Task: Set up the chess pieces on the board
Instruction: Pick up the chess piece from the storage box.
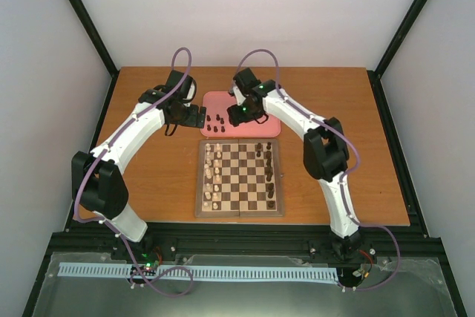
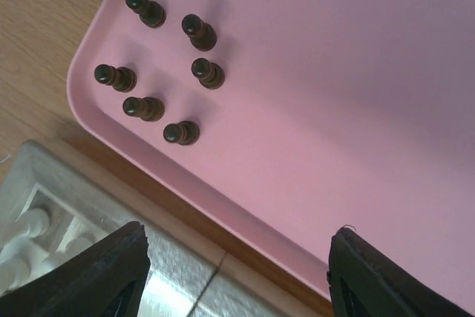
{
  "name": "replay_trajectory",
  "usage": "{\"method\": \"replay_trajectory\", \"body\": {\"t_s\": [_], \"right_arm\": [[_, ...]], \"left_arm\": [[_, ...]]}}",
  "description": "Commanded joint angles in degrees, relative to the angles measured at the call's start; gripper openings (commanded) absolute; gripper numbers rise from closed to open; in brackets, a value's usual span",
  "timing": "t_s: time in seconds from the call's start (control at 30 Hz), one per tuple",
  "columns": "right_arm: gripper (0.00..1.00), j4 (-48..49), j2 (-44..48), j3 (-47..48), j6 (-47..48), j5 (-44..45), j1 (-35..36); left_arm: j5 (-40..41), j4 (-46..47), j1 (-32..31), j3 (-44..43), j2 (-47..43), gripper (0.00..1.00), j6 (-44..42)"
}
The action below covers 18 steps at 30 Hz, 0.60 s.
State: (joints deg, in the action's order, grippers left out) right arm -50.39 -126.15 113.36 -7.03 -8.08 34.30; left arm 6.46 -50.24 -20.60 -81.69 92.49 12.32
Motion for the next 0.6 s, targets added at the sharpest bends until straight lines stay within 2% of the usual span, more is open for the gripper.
{"method": "replay_trajectory", "body": {"t_s": [0.0, 0.23, 0.57], "right_arm": [[0.66, -0.43, -4.87, 5.31, -0.4, -2.57, 1.53], [0.65, -1.36, -11.53, 13.01, -0.35, -3.26, 3.04], [0.55, -1.03, -16.07, 15.08, -0.62, -3.86, 3.05]], "left_arm": [[0.29, -0.36, -0.41, -2.06, -2.06, 1.0, 1.12], [0.28, -0.39, -0.41, -2.31, -2.12, 1.0, 1.14], [0.67, -0.48, -0.41, -1.88, -2.6, 1.0, 0.95]]}}
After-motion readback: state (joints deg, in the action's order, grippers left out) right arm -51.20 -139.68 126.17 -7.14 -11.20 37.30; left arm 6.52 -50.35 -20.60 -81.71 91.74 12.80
